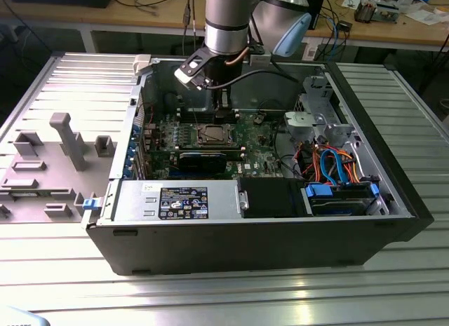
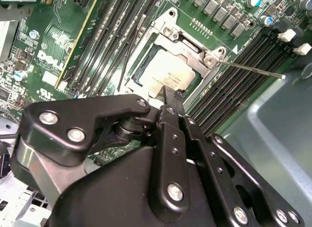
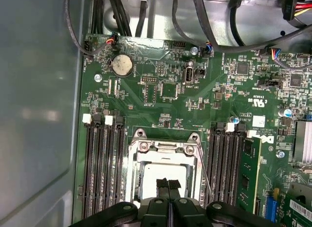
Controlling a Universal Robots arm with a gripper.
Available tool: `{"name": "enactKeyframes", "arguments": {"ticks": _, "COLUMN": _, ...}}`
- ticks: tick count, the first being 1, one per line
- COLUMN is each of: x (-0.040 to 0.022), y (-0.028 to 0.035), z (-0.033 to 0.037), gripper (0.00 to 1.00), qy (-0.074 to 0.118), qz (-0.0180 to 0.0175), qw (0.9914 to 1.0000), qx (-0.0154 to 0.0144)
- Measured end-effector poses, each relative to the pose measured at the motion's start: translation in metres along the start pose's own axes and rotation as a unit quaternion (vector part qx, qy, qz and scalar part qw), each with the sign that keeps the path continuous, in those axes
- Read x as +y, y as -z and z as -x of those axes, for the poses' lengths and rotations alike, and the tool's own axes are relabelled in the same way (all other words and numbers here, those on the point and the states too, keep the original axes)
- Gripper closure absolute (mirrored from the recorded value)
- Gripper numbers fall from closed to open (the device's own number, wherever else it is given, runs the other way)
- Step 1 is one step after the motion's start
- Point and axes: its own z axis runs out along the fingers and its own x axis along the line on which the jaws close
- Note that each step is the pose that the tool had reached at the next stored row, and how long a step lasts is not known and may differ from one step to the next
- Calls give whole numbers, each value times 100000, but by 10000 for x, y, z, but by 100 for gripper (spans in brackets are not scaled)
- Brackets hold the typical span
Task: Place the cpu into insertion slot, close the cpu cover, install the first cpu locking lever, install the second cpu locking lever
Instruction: 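Close the cpu cover, then install the first cpu locking lever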
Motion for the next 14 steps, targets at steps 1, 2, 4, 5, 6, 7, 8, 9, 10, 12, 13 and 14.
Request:
{"name": "enactKeyframes", "arguments": {"ticks": 1, "x": 0, "y": 0, "z": 0, "gripper": 89, "qy": -9, "qz": 136, "qw": 100000, "qx": -13}}
{"name": "enactKeyframes", "arguments": {"ticks": 2, "x": 0, "y": 0, "z": 0, "gripper": 89, "qy": -11, "qz": 219, "qw": 100000, "qx": -19}}
{"name": "enactKeyframes", "arguments": {"ticks": 4, "x": 0, "y": 0, "z": 0, "gripper": 89, "qy": -24, "qz": 473, "qw": 99999, "qx": -39}}
{"name": "enactKeyframes", "arguments": {"ticks": 5, "x": 0, "y": 0, "z": 0, "gripper": 89, "qy": -31, "qz": 650, "qw": 99998, "qx": -56}}
{"name": "enactKeyframes", "arguments": {"ticks": 6, "x": 0, "y": 0, "z": 0, "gripper": 89, "qy": -17, "qz": 708, "qw": 99997, "qx": -57}}
{"name": "enactKeyframes", "arguments": {"ticks": 7, "x": 0, "y": 0, "z": 0, "gripper": 89, "qy": 451, "qz": 731, "qw": 99996, "qx": -64}}
{"name": "enactKeyframes", "arguments": {"ticks": 8, "x": 0, "y": 0, "z": 0, "gripper": 89, "qy": 986, "qz": 758, "qw": 99992, "qx": -68}}
{"name": "enactKeyframes", "arguments": {"ticks": 9, "x": 0, "y": 0, "z": 0, "gripper": 89, "qy": 1304, "qz": 772, "qw": 99988, "qx": -69}}
{"name": "enactKeyframes", "arguments": {"ticks": 10, "x": 0, "y": 0, "z": 0, "gripper": 89, "qy": 1599, "qz": 786, "qw": 99984, "qx": -73}}
{"name": "enactKeyframes", "arguments": {"ticks": 12, "x": 0, "y": 0, "z": 0, "gripper": 89, "qy": 2226, "qz": 815, "qw": 99972, "qx": -81}}
{"name": "enactKeyframes", "arguments": {"ticks": 13, "x": 0, "y": 0, "z": 0, "gripper": 89, "qy": 2741, "qz": 841, "qw": 99959, "qx": -84}}
{"name": "enactKeyframes", "arguments": {"ticks": 14, "x": 0, "y": 0, "z": 0, "gripper": 89, "qy": 3569, "qz": 878, "qw": 99932, "qx": -89}}
